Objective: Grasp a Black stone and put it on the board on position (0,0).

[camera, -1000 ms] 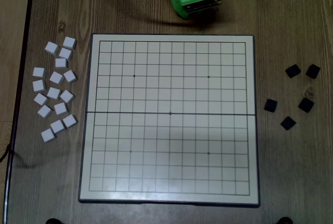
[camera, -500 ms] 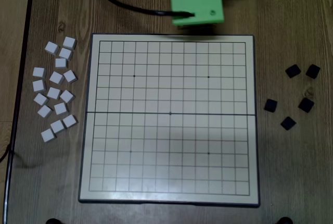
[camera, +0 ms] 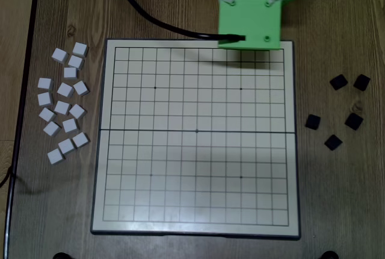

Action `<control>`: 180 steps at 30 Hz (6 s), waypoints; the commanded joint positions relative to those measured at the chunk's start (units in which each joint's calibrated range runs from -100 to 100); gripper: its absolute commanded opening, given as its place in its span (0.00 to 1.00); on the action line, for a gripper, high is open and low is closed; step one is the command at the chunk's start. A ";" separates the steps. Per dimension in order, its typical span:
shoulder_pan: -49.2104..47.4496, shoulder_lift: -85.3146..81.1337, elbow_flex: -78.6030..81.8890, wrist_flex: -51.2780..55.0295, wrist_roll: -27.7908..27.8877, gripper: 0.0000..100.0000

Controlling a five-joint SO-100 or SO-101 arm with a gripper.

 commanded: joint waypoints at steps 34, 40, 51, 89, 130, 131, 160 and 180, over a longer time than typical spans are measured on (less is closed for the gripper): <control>-17.12 40.33 -54.72 10.22 -14.41 0.06; -17.76 42.95 -57.52 10.55 -15.43 0.06; -18.30 45.84 -59.74 10.71 -17.58 0.06; -17.12 48.55 -60.03 7.49 -18.51 0.06; -16.21 51.94 -58.39 5.26 -24.86 0.11; -16.12 51.94 -57.91 4.92 -24.91 0.11; -16.12 52.28 -60.42 8.15 -24.86 0.11; -15.21 56.01 -67.76 10.63 -27.84 0.11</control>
